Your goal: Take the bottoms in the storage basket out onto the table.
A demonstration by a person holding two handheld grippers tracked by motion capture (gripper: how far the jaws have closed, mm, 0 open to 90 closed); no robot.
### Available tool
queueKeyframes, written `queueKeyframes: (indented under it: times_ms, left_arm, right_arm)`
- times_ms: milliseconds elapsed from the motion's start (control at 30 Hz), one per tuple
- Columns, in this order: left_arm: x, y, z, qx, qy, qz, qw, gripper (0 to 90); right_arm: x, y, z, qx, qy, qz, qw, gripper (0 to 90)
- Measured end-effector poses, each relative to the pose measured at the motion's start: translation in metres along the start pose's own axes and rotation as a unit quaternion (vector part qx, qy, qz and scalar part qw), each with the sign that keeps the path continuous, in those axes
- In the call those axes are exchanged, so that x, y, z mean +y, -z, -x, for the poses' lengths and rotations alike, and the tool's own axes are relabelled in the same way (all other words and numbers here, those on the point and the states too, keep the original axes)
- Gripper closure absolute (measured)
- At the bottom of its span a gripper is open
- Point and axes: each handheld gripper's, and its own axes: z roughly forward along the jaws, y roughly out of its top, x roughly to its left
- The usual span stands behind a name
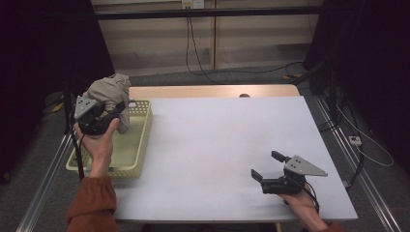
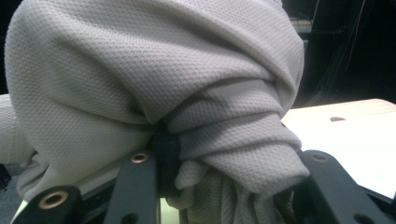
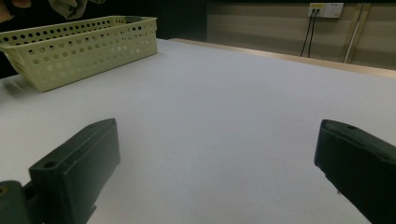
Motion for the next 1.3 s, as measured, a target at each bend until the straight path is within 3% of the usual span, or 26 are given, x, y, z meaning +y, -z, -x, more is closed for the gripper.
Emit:
queueKeyframes:
  times_ms: [1000,1300]
  left_arm:
    - [0.020,0.018,0.005,-0.017,-0.001,0.034,0.9993,57.3]
    - [0.028,0.022,0.014,-0.026,-0.004,0.040,0.9989,57.3]
  right_arm:
    - [0.000,0.000,0.000,0.001,0.000,0.000,1.0000,0.1]
    - [0.000,0.000,0.000,0.001,0.001,-0.001,1.0000,0.2]
